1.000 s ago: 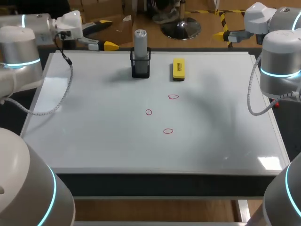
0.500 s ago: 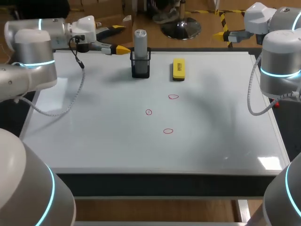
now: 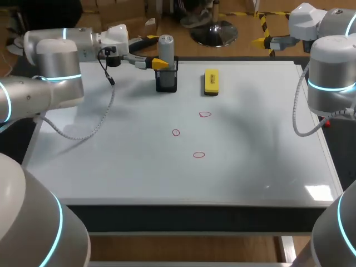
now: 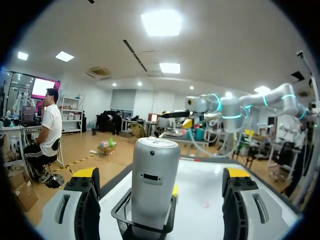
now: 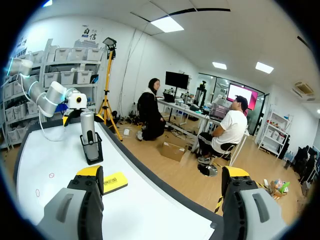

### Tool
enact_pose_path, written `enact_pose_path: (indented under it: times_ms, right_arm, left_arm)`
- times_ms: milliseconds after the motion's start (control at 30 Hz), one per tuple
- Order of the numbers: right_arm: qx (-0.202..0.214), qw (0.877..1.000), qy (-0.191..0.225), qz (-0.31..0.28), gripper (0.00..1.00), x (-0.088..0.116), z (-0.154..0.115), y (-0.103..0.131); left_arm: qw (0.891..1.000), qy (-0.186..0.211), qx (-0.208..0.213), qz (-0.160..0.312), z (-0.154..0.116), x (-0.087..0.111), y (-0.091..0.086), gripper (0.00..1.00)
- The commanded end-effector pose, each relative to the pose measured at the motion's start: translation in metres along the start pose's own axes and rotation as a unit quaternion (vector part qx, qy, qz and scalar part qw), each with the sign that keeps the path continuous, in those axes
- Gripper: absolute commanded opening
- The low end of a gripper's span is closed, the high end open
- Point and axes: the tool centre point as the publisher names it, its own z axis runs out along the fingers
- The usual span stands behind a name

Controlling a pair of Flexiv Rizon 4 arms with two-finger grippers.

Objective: Pick up the inspection probe, press it on each red-marked spot on the whiteboard one by one, put down the probe, pick up the eraser, and wipe off all the red marks.

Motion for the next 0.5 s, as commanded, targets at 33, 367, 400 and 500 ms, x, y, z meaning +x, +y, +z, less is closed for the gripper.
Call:
enact_pose_path:
  times_ms: [33,367,400,500]
  right_arm:
    - [0.0,1.0,0.0,0.0,1.0,0.0,0.0,0.0]
    - [0.0,1.0,0.0,0.0,1.0,0.0,0.0,0.0]
    - [0.0,1.0,0.0,0.0,1.0,0.0,0.0,0.0]
    - [0.0,1.0,0.0,0.0,1.0,0.0,0.0,0.0]
  left_arm:
    - [1.0,0.004,0.006,-0.002,0.011,-0.007,0.005,1.0]
    - [1.0,0.012,0.02,-0.01,0.03,-0.007,0.012,1.0]
    - [1.0,0.013,0.021,-0.01,0.031,-0.007,0.012,1.0]
    - [1.0,0.012,0.024,-0.01,0.033,-0.008,0.012,1.0]
